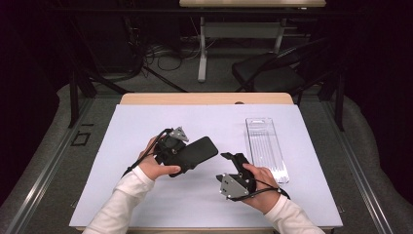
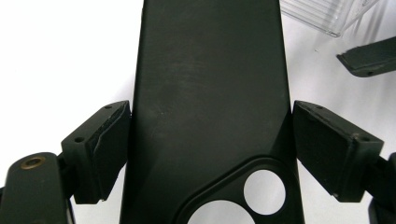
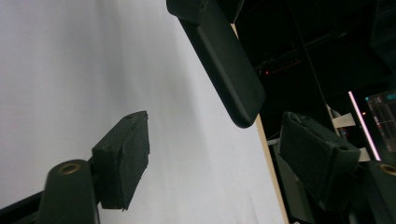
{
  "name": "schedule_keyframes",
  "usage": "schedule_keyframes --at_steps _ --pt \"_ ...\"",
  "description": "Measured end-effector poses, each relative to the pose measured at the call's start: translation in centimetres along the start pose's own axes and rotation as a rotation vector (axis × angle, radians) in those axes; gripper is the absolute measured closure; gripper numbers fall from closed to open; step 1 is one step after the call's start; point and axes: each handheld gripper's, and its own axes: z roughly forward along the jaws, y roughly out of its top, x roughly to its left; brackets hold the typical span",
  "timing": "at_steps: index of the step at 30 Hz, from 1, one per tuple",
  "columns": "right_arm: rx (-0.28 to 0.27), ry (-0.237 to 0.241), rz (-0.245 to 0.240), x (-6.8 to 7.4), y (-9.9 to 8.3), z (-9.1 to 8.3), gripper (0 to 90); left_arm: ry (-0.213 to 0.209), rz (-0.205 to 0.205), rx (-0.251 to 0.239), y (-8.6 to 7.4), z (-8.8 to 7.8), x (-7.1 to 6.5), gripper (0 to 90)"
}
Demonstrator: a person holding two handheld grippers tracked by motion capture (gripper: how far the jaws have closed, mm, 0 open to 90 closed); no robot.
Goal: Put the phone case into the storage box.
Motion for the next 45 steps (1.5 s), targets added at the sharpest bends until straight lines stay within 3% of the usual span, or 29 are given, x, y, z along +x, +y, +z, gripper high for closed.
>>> schedule_keyframes --at_steps 8,11,21,22,28,31,45 --pt "0.023 0.018 -0.079 0.6 0.4 0.6 32.3 -0.007 0.009 0.003 0.1 0.1 -0.4 14.9" --pt "0.022 0.007 -0.137 0.9 0.5 0.9 34.0 -0.012 0.010 0.002 0.1 0.2 -0.7 14.8" --pt "0.024 -0.008 -0.249 1.5 1.0 1.5 35.7 -0.029 0.024 0.005 0.4 0.5 -1.4 14.8" --pt "0.034 -0.009 -0.236 1.7 1.0 1.5 35.9 -0.030 0.029 0.008 0.4 0.5 -1.5 14.9" --pt "0.043 -0.042 -0.287 1.7 1.1 1.8 37.5 -0.045 0.040 0.016 0.6 0.9 -2.1 14.9" --pt "0.038 -0.041 -0.276 1.9 1.2 1.9 40.3 -0.050 0.042 0.017 0.6 1.0 -2.3 14.9" --pt "0.043 -0.081 -0.368 2.5 1.1 2.7 51.0 -0.064 0.055 0.027 0.8 1.3 -2.9 14.9"
